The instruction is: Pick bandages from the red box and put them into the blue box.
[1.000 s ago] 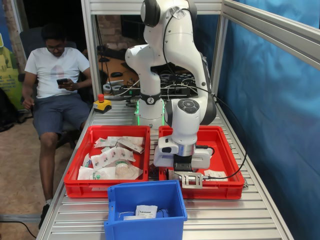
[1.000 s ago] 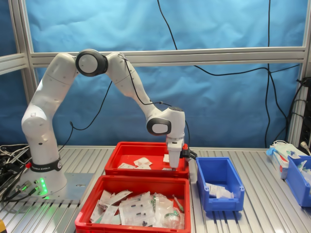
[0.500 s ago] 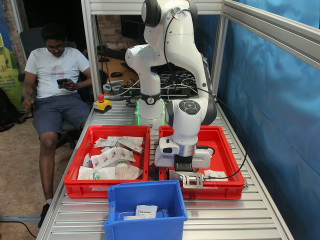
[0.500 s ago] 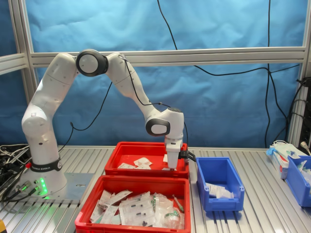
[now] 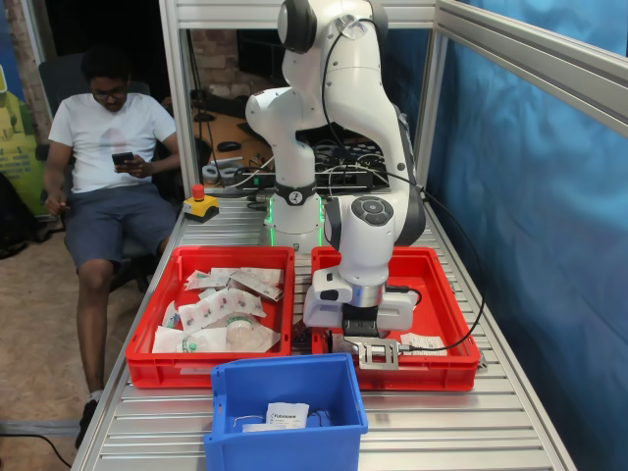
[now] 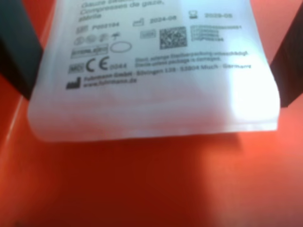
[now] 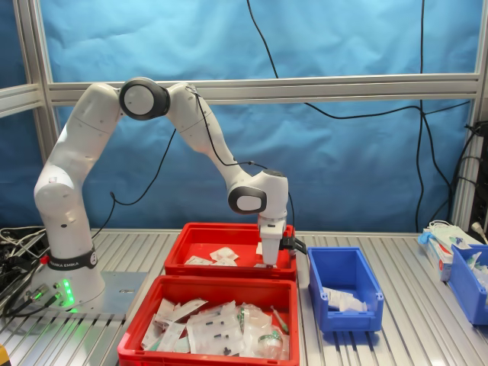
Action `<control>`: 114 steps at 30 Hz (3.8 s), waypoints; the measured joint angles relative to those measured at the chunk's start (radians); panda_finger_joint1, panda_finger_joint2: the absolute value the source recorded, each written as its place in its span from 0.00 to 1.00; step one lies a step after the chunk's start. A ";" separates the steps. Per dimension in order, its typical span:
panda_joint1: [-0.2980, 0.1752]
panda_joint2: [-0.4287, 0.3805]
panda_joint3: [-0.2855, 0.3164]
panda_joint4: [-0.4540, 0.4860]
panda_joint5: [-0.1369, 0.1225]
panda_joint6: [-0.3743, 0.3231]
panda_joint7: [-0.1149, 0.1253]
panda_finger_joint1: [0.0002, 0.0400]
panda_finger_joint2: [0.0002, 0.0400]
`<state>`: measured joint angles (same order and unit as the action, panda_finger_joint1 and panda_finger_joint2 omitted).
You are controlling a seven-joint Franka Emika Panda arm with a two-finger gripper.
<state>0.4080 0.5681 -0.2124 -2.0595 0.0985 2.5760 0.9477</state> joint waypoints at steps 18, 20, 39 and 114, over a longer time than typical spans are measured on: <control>0.001 0.000 0.000 -0.006 0.000 0.008 0.000 1.00 1.00; 0.001 0.000 0.000 -0.006 0.000 0.008 0.000 1.00 1.00; 0.004 0.000 -0.003 -0.008 0.000 0.011 0.000 1.00 1.00; 0.013 -0.115 -0.042 -0.041 0.000 -0.103 0.000 0.15 0.15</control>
<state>0.4211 0.4533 -0.2545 -2.1009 0.0985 2.4729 0.9477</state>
